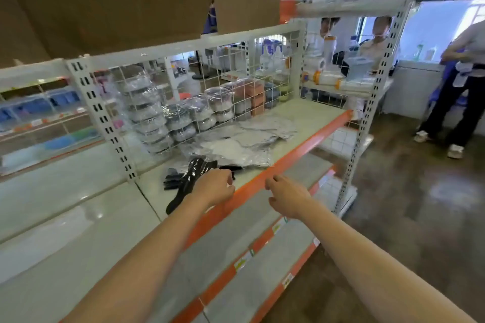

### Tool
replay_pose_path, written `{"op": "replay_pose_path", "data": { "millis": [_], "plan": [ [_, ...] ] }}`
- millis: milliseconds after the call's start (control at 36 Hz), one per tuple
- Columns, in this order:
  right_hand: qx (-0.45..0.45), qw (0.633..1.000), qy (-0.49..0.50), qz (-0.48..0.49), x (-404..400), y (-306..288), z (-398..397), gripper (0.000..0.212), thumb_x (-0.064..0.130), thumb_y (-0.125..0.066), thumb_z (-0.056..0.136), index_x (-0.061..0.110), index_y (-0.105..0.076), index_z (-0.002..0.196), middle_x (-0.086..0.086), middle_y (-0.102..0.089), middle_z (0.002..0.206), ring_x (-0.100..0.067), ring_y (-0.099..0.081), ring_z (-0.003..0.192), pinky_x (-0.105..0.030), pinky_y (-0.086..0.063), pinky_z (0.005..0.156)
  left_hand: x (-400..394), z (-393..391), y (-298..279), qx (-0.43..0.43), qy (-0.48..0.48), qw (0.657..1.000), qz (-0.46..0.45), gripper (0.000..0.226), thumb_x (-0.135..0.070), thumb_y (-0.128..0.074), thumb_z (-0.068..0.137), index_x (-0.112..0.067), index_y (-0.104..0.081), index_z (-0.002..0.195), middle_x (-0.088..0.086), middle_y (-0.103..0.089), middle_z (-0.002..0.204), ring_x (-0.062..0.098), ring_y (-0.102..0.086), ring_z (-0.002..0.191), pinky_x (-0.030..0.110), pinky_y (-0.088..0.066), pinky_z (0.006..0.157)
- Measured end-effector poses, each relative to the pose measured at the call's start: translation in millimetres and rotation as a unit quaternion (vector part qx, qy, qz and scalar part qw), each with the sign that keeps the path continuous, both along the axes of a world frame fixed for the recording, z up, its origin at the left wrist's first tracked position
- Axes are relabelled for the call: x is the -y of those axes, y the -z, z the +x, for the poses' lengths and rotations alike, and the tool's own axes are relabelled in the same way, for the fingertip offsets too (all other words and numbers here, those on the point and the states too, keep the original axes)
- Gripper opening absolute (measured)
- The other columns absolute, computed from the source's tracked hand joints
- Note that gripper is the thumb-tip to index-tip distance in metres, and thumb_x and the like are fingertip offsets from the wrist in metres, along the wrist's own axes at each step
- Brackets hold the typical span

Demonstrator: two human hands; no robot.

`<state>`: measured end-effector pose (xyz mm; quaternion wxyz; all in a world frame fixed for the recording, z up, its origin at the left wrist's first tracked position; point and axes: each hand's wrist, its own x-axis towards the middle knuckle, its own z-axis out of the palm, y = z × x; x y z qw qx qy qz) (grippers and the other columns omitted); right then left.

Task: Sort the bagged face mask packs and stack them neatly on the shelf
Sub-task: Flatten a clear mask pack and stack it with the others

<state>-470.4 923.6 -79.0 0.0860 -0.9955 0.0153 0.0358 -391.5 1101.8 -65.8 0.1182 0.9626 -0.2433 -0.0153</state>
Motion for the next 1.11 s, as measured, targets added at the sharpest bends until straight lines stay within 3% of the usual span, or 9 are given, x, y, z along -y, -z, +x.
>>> {"op": "replay_pose_path", "data": {
  "millis": [83,250,500,639,750,833,917,1028,1111],
  "plan": [
    [0.000,1.000,0.007,-0.008,26,3,23,0.033,0.017,-0.045,0.093,0.012,-0.043,0.126,-0.006,-0.043,0.129,-0.024,-0.043,0.121,-0.036,-0.043,0.079,25,30,4,0.021,0.003,0.999,-0.034,0.017,-0.021,-0.052,0.086,-0.015,-0.063,0.098,0.005,-0.062,0.102,0.023,-0.057,0.099,0.031,-0.045,0.077],
    [-0.012,0.999,0.007,-0.030,78,-7,83,0.033,0.016,-0.044,0.094,0.012,-0.045,0.126,-0.007,-0.044,0.128,-0.026,-0.044,0.122,-0.036,-0.043,0.085,76,101,7,0.036,-0.006,0.997,-0.065,0.036,-0.022,-0.053,0.088,-0.012,-0.052,0.123,0.009,-0.048,0.125,0.025,-0.046,0.116,0.033,-0.040,0.092],
    [0.020,0.999,-0.019,0.023,101,-17,180,0.040,0.023,-0.050,0.092,0.015,-0.046,0.131,-0.006,-0.045,0.133,-0.025,-0.044,0.125,-0.034,-0.039,0.098,97,171,23,-0.041,-0.037,0.997,-0.048,0.068,-0.024,-0.057,0.081,-0.013,-0.031,0.143,0.008,-0.033,0.146,0.025,-0.037,0.131,0.036,-0.035,0.106],
    [-0.011,0.996,-0.077,0.048,83,-1,223,0.055,0.034,-0.056,0.091,0.016,-0.039,0.140,-0.004,-0.038,0.143,-0.023,-0.036,0.132,-0.032,-0.035,0.103,85,191,25,-0.132,-0.117,0.963,-0.201,0.047,-0.021,-0.057,0.083,-0.014,-0.048,0.129,0.006,-0.047,0.134,0.020,-0.046,0.122,0.030,-0.041,0.092],
    [-0.061,0.992,-0.068,0.087,67,5,258,0.067,0.050,-0.056,0.088,0.010,-0.040,0.138,-0.008,-0.037,0.144,-0.025,-0.039,0.130,-0.033,-0.034,0.103,69,201,24,-0.136,-0.151,0.952,-0.230,0.033,-0.013,-0.052,0.088,-0.011,-0.055,0.121,0.004,-0.052,0.128,0.017,-0.048,0.120,0.022,-0.037,0.088],
    [-0.089,0.989,-0.073,0.092,56,11,279,0.061,0.063,-0.047,0.087,0.011,-0.050,0.117,-0.013,-0.048,0.133,-0.029,-0.049,0.118,-0.036,-0.040,0.094,60,206,25,-0.137,-0.189,0.940,-0.248,0.029,-0.010,-0.051,0.089,-0.008,-0.058,0.118,0.003,-0.057,0.122,0.019,-0.053,0.113,0.027,-0.042,0.093],
    [-0.098,0.989,-0.089,0.058,44,16,292,0.074,0.066,-0.050,0.082,0.010,-0.045,0.130,-0.011,-0.050,0.133,-0.029,-0.050,0.119,-0.036,-0.042,0.094,56,211,27,-0.147,-0.227,0.925,-0.267,0.022,-0.011,-0.051,0.091,-0.009,-0.060,0.111,0.004,-0.062,0.113,0.020,-0.057,0.107,0.033,-0.046,0.092],
    [-0.105,0.979,-0.172,-0.012,32,5,306,0.037,0.032,-0.061,0.082,0.008,-0.057,0.110,-0.011,-0.061,0.112,-0.028,-0.059,0.103,-0.027,-0.042,0.073,60,217,27,-0.151,-0.274,0.898,-0.310,0.018,-0.011,-0.056,0.091,-0.005,-0.062,0.107,0.007,-0.064,0.113,0.022,-0.058,0.107,0.028,-0.045,0.085],
    [-0.093,0.966,-0.241,0.006,37,-22,319,0.017,0.020,-0.054,0.087,0.010,-0.053,0.074,-0.007,-0.055,0.083,-0.026,-0.055,0.088,-0.025,-0.039,0.064,69,220,22,-0.134,-0.351,0.846,-0.379,0.024,-0.007,-0.053,0.093,0.002,-0.058,0.114,0.019,-0.060,0.118,0.033,-0.056,0.111,0.031,-0.042,0.084]
  ]
}}
